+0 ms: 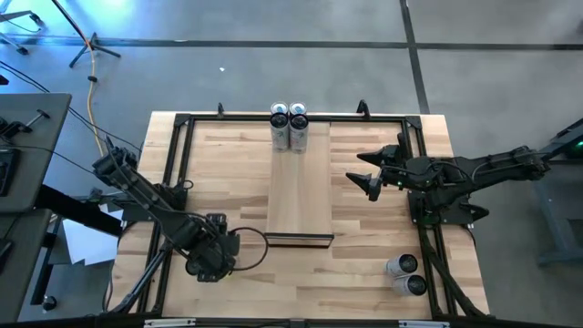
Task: Place canned beverage on shelf
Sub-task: Put the left white yellow soda can on the shelf
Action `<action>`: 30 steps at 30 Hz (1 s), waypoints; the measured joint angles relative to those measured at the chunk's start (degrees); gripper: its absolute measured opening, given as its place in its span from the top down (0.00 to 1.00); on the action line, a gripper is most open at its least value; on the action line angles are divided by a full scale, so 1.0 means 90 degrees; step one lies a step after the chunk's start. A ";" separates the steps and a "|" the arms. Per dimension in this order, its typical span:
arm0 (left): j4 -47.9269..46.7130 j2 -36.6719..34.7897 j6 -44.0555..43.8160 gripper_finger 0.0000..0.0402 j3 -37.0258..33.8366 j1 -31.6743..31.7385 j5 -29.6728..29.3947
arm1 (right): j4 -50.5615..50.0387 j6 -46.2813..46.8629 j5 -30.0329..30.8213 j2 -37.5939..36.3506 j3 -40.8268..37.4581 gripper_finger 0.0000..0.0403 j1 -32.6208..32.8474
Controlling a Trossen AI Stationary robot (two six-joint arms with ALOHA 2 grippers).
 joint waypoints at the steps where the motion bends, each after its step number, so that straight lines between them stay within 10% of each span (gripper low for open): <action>1: 0.0070 0.0000 0.0003 0.13 -0.0036 0.0001 -0.0023 | -0.0001 0.0000 0.0002 0.0000 0.0000 0.02 0.0000; 30: 0.0917 0.0000 0.0113 0.13 -0.0508 0.0058 0.0090 | -0.0006 -0.0219 0.0003 0.0000 0.0000 0.02 0.0001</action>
